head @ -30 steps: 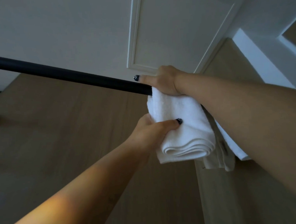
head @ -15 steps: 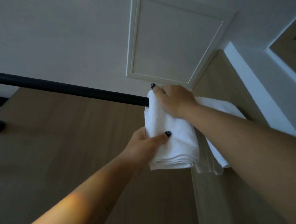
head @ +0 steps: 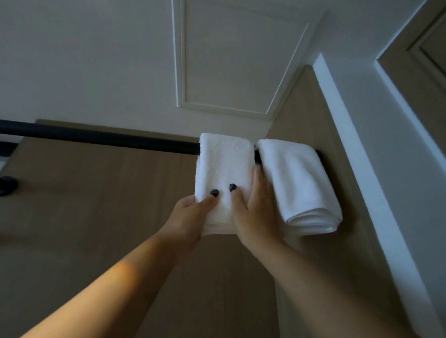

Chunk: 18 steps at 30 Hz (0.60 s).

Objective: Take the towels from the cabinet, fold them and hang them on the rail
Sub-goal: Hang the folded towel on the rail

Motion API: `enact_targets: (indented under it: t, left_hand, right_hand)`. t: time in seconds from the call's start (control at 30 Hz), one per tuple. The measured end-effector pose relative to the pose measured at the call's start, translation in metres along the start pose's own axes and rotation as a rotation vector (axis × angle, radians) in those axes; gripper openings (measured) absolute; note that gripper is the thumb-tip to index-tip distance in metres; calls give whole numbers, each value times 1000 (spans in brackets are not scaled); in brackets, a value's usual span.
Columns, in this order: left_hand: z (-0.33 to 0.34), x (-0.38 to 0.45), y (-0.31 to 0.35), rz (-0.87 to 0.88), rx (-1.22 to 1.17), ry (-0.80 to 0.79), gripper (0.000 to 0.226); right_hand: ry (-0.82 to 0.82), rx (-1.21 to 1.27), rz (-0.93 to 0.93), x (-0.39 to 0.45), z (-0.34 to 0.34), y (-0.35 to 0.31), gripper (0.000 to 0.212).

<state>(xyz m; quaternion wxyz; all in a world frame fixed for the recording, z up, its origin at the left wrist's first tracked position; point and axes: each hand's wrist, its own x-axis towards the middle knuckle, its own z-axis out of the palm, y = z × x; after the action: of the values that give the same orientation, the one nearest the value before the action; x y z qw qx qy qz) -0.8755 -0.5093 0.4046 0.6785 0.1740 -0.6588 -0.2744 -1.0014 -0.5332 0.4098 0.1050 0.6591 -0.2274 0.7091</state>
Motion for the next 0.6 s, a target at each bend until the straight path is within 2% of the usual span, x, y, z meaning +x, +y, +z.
enact_targets:
  t: [0.1,0.2,0.27,0.37,0.5,0.6]
  left_hand:
    - [7,-6,3,2,9,61,35]
    - [13,-11,4,-1,46,133,38]
    - [18,-17,5,-10,85,189,39]
    - [24,-26,8,-14,160,272,41]
    - [19,-34,11,-39,303,281,44]
    - [12,-39,16,-56,385,240,42]
  right_hand:
    - [46,99,84,-9,-6,-1,49]
    - [135,111,52,-17,-14,-2,17]
    - [146,77,33,-21,-20,-2,8]
    - [98,-41,37,-21,-26,-4,5]
    - [22,-238,6,-22,-35,-17,6]
    - [-83,-430,-69,-29,-40,-33,39]
